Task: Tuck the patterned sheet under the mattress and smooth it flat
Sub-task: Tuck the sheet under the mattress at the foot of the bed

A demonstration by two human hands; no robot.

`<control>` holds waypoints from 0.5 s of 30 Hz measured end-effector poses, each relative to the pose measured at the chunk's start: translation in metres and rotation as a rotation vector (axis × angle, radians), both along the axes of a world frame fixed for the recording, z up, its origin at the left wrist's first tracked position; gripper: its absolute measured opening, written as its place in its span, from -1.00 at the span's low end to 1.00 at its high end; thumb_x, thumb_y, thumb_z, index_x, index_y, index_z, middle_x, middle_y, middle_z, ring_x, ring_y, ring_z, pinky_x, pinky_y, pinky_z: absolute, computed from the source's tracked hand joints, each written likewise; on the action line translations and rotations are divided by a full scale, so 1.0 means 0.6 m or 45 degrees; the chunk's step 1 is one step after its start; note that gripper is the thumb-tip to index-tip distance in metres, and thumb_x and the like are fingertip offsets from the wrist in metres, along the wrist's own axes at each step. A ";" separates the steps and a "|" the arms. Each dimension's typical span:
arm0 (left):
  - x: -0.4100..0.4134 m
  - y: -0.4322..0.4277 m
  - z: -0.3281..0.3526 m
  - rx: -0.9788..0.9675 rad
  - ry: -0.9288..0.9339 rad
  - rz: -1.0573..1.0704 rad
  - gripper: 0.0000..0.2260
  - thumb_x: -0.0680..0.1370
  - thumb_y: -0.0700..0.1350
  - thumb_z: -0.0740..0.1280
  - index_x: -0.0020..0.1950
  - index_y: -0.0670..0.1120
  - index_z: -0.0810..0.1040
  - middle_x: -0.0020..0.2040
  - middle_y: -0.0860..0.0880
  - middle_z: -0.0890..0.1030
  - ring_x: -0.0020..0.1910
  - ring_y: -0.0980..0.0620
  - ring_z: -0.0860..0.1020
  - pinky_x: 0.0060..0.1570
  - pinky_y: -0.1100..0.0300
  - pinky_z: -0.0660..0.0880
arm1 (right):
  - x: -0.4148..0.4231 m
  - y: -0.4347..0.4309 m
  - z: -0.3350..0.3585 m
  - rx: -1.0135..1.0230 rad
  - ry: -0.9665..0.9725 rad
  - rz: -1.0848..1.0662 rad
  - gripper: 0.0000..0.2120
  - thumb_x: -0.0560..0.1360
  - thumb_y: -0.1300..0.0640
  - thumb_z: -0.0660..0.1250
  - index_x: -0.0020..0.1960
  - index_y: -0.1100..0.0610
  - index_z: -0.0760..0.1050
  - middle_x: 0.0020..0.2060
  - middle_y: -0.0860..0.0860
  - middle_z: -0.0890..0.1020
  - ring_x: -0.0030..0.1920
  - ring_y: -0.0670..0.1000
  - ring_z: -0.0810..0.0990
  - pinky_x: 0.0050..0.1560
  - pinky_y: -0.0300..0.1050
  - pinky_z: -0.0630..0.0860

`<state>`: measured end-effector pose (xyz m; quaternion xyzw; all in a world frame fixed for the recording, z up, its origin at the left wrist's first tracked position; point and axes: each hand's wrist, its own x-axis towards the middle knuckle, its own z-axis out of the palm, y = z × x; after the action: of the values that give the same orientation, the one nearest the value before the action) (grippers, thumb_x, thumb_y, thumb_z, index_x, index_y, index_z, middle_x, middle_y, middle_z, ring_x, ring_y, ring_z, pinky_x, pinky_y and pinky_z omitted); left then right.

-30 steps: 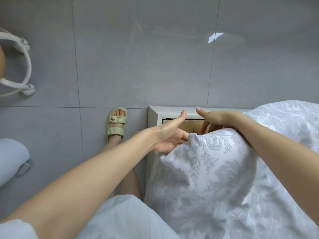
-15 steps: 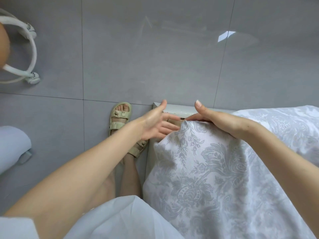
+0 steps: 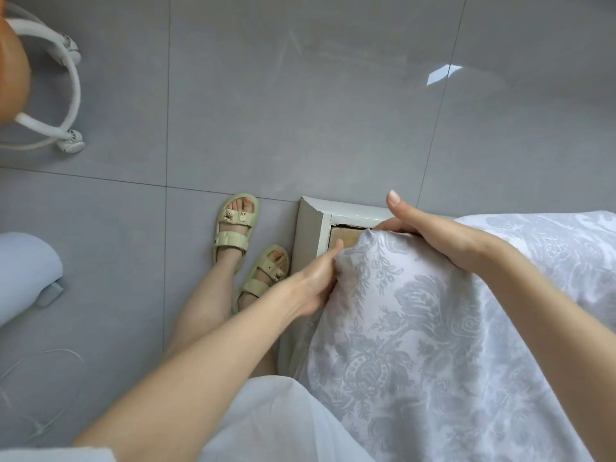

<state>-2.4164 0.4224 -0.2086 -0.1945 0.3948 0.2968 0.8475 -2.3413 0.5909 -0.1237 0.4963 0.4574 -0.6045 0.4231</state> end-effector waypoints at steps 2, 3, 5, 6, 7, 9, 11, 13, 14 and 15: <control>-0.020 0.009 -0.019 -0.003 -0.047 -0.089 -0.35 0.56 0.33 -0.18 0.43 -0.01 0.35 0.43 -0.06 0.37 0.41 -0.06 0.33 0.40 -0.02 0.22 | -0.009 -0.002 -0.027 0.032 -0.008 -0.009 -0.25 0.38 -0.49 -0.04 0.03 0.04 0.65 -0.02 0.00 0.70 0.03 0.02 0.66 0.21 0.00 0.50; -0.031 0.013 -0.026 -0.016 -0.044 -0.152 -0.30 0.53 0.37 -0.21 0.43 0.00 0.35 0.43 -0.07 0.37 0.41 -0.08 0.32 0.39 -0.07 0.22 | -0.010 -0.002 -0.039 0.042 -0.014 -0.015 -0.24 0.39 -0.49 -0.03 0.03 0.07 0.65 -0.03 0.02 0.70 0.03 0.05 0.66 0.21 0.02 0.50; -0.051 0.027 -0.030 -0.008 0.007 -0.288 -0.24 0.50 0.41 -0.25 0.36 0.00 0.43 0.34 -0.08 0.45 0.31 -0.08 0.39 0.22 -0.04 0.31 | -0.011 -0.004 -0.058 0.052 -0.014 -0.015 -0.21 0.38 -0.52 -0.02 0.00 0.08 0.66 -0.05 0.04 0.70 0.01 0.07 0.67 0.21 0.03 0.51; -0.061 0.035 -0.028 0.002 0.058 -0.325 -0.24 0.49 0.42 -0.26 0.26 0.00 0.49 0.23 -0.10 0.49 0.19 -0.06 0.42 0.07 0.00 0.33 | -0.012 -0.005 -0.067 0.072 -0.014 -0.004 -0.20 0.37 -0.53 -0.02 -0.02 0.08 0.66 -0.07 0.04 0.71 -0.01 0.06 0.67 0.20 0.03 0.51; -0.071 0.043 -0.020 0.022 0.144 -0.354 -0.26 0.49 0.42 -0.24 0.12 -0.01 0.54 0.12 -0.13 0.49 0.04 -0.06 0.45 -0.07 0.05 0.35 | -0.014 -0.007 -0.075 0.121 -0.014 0.017 -0.20 0.36 -0.55 -0.03 -0.05 0.07 0.67 -0.10 0.02 0.71 -0.03 0.04 0.68 0.20 0.03 0.50; -0.087 0.053 -0.001 0.010 0.452 -0.356 -0.36 0.53 0.38 -0.14 -0.09 -0.07 0.52 -0.05 -0.14 0.54 -0.19 -0.04 0.52 -0.22 0.12 0.46 | -0.017 -0.012 -0.093 0.295 0.008 0.108 -0.19 0.31 -0.58 -0.06 -0.14 0.03 0.68 -0.17 -0.04 0.71 -0.06 0.01 0.66 0.22 0.03 0.47; -0.091 0.062 0.019 0.042 0.968 -0.278 -0.48 0.58 0.28 -0.01 -0.15 -0.10 0.49 -0.09 -0.16 0.59 -0.13 -0.12 0.58 -0.05 0.02 0.54 | -0.017 -0.017 -0.108 0.483 0.042 0.158 -0.21 0.30 -0.58 -0.09 -0.21 0.00 0.66 -0.20 -0.08 0.69 -0.06 -0.02 0.64 0.25 0.01 0.43; -0.078 0.074 0.041 0.233 1.262 -0.311 -0.58 0.58 0.24 0.07 -0.03 -0.08 0.51 0.07 -0.13 0.59 0.08 -0.10 0.55 0.11 0.06 0.47 | -0.013 -0.022 -0.116 0.638 0.106 0.106 -0.28 0.43 -0.48 -0.07 -0.24 0.02 0.65 -0.22 -0.09 0.68 -0.08 -0.04 0.62 0.20 -0.06 0.41; -0.063 0.078 0.047 0.352 1.300 -0.411 -0.59 0.58 0.23 0.09 0.09 -0.06 0.51 0.15 -0.10 0.56 0.15 -0.07 0.51 0.10 0.12 0.41 | -0.010 -0.024 -0.116 0.732 0.145 0.067 -0.31 0.47 -0.44 -0.05 -0.25 0.04 0.63 -0.23 -0.08 0.68 -0.10 -0.05 0.61 0.14 -0.10 0.41; -0.044 0.081 0.050 0.468 1.324 -0.537 -0.57 0.57 0.24 0.11 0.22 -0.03 0.48 0.21 -0.09 0.51 0.20 -0.06 0.47 0.12 0.14 0.37 | -0.007 -0.028 -0.115 0.840 0.181 0.013 -0.33 0.48 -0.42 -0.03 -0.26 0.06 0.62 -0.27 -0.08 0.67 -0.13 -0.05 0.61 0.06 -0.12 0.41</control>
<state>-2.4431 0.4709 -0.1786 0.2091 0.7307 0.2420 0.6032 -2.3457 0.5744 -0.1926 0.5608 0.6591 -0.4549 0.2099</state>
